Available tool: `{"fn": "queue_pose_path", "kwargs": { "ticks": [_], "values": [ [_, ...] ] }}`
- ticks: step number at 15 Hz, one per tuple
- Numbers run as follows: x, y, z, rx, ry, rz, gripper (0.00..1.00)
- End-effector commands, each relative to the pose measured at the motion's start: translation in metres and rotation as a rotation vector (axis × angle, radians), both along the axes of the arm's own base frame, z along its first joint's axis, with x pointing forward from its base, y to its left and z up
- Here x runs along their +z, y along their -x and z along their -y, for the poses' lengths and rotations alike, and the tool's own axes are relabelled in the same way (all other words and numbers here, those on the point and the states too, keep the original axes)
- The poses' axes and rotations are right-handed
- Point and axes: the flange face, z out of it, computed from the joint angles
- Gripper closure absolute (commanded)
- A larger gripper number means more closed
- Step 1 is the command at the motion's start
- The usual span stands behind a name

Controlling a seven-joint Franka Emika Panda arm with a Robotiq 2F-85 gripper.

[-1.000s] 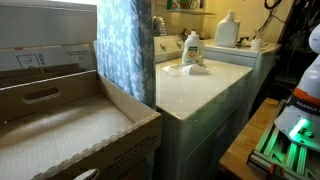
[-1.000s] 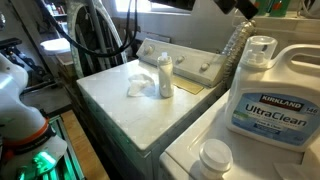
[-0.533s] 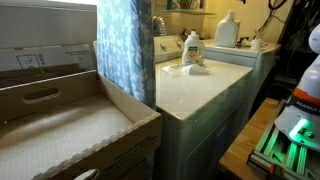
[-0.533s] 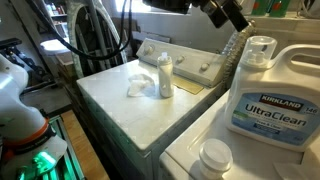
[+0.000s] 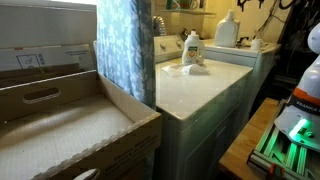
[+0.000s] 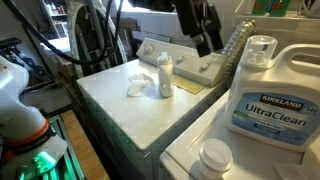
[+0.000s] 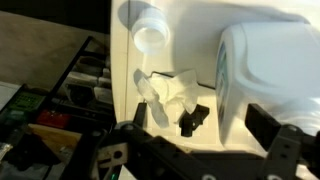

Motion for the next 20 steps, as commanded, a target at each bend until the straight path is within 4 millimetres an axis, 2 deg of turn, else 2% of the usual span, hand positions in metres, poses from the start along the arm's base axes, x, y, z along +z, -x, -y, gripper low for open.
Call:
{"fn": "queue_pose_path", "kwargs": {
  "ticks": [1, 5, 7, 14, 20],
  "values": [
    [-0.042, 0.045, 0.023, 0.124, -0.096, -0.122, 0.00],
    [-0.081, 0.066, 0.044, 0.287, -0.151, -0.228, 0.00],
    [-0.096, 0.066, 0.049, 0.312, -0.114, -0.233, 0.00],
    [-0.139, 0.066, 0.066, 0.395, -0.187, -0.178, 0.00],
    [-0.159, 0.056, 0.081, 0.431, -0.164, -0.080, 0.00]
  ]
}}
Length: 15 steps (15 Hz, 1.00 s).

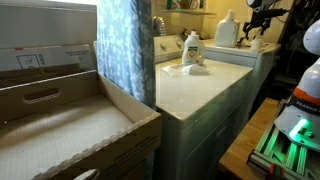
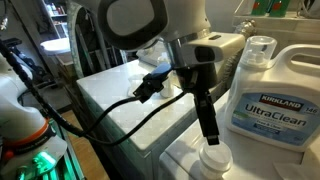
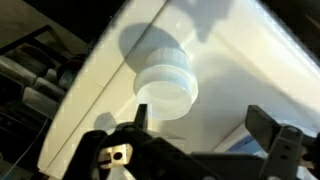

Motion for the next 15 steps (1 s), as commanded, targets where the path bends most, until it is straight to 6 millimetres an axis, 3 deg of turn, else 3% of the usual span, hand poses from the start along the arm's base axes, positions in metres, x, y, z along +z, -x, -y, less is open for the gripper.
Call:
{"fn": "queue_pose_path", "kwargs": {
  "ticks": [1, 4, 10, 13, 15],
  "values": [
    [-0.016, 0.003, 0.010, 0.012, -0.019, 0.041, 0.03],
    [-0.028, 0.000, 0.010, 0.033, -0.026, 0.033, 0.16],
    [-0.036, -0.006, 0.007, 0.064, -0.045, 0.022, 0.67],
    [-0.031, -0.008, 0.004, 0.066, -0.064, 0.016, 0.91],
    [-0.022, -0.010, -0.001, 0.077, -0.096, 0.034, 1.00]
  ]
}}
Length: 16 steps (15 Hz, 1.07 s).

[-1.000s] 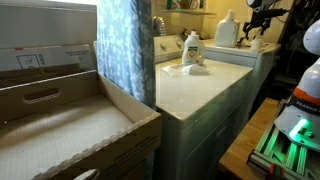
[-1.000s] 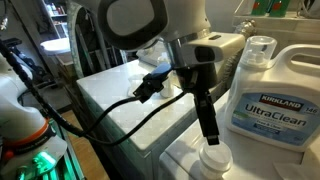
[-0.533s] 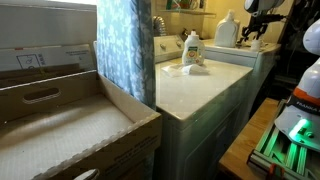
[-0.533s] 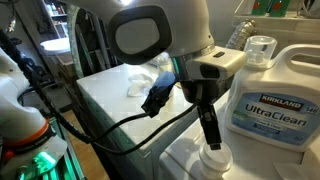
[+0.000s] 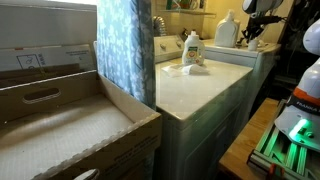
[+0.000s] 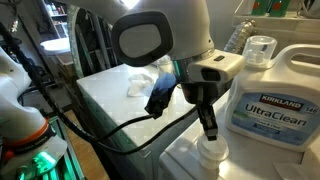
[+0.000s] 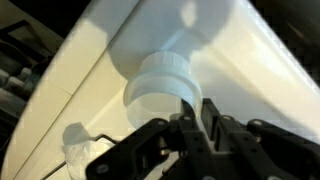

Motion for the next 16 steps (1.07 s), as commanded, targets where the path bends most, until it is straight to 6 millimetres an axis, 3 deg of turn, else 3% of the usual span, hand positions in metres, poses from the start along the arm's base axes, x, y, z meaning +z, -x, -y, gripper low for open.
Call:
{"fn": "queue_pose_path", "kwargs": {
  "ticks": [1, 5, 9, 14, 15, 16],
  "values": [
    [0.013, 0.001, -0.006, 0.024, -0.057, 0.019, 1.00],
    [0.041, -0.012, -0.023, 0.085, -0.089, -0.020, 1.00],
    [0.082, -0.043, -0.071, 0.229, -0.152, -0.067, 1.00],
    [0.094, -0.091, -0.164, 0.384, -0.311, -0.183, 1.00],
    [0.093, -0.085, -0.142, 0.350, -0.254, -0.157, 0.99],
    [0.094, -0.093, -0.158, 0.374, -0.272, -0.177, 0.99]
  ]
}}
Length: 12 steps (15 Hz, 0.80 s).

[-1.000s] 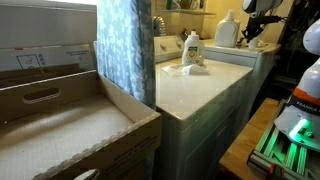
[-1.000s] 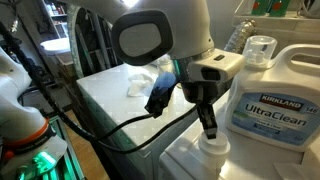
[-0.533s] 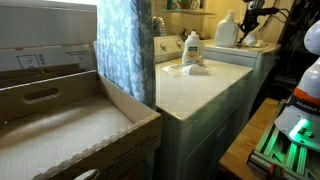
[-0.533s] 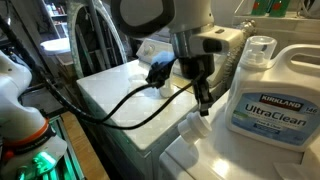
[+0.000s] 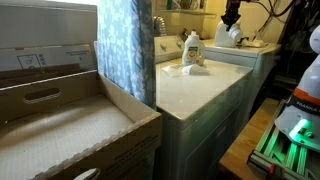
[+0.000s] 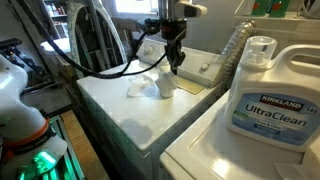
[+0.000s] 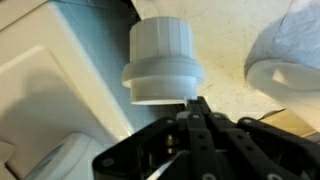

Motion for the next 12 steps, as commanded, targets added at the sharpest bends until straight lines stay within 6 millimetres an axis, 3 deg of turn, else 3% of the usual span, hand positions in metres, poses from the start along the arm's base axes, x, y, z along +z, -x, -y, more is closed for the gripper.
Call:
{"fn": "queue_pose_path", "kwargs": {
  "ticks": [1, 4, 8, 12],
  "values": [
    [0.001, -0.005, -0.008, 0.014, -0.005, -0.007, 0.99],
    [-0.001, -0.004, -0.016, 0.057, -0.024, 0.008, 1.00],
    [-0.018, -0.011, -0.106, 0.153, -0.258, 0.015, 1.00],
    [-0.039, -0.008, -0.170, 0.189, -0.392, 0.044, 1.00]
  ]
}}
